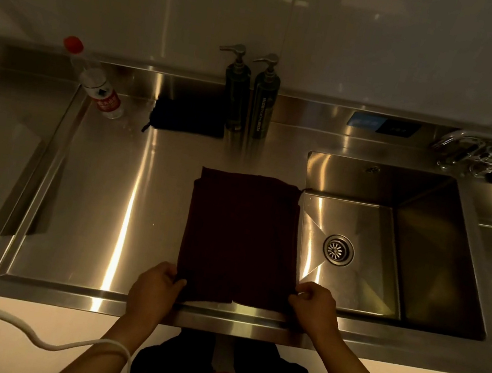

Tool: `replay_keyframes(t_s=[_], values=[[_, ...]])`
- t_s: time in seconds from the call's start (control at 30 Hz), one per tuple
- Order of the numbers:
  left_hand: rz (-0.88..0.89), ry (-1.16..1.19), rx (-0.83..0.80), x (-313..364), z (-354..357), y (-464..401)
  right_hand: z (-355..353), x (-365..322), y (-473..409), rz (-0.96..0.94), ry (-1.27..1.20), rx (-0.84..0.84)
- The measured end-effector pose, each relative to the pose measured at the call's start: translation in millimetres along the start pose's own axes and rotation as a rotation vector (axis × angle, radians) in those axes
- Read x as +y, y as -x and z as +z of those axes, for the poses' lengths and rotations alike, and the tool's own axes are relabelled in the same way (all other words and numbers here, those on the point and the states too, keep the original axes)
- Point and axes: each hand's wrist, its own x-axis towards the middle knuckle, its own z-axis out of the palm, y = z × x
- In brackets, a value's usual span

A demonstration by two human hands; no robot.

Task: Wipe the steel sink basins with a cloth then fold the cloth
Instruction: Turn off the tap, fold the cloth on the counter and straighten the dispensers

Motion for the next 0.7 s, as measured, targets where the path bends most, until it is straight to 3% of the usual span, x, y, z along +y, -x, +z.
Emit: replay_keyframes(t_s=[0.17, 0.37, 0.5, 0.7], values=[[0.057, 0.040, 0.075, -0.1, -2.4, 5.4, -3.1, -1.3, 7.2, -0.070, -0.102, 0.027], [-0.057, 0.418, -0.103, -9.6, -20.3, 13.3, -8.6, 4.0, 12.8, -0.039, -0.154, -0.098], [-0.058, 0.342, -0.131, -21.9, -24.7, 24.2, -15.3, 15.0, 13.9, -0.031, -0.022, -0.140], [-0.029, 0.220, -0.068, -19.6, -18.9, 29.5, -19.8, 14.2, 10.4, 0.019, -0.050, -0.086]])
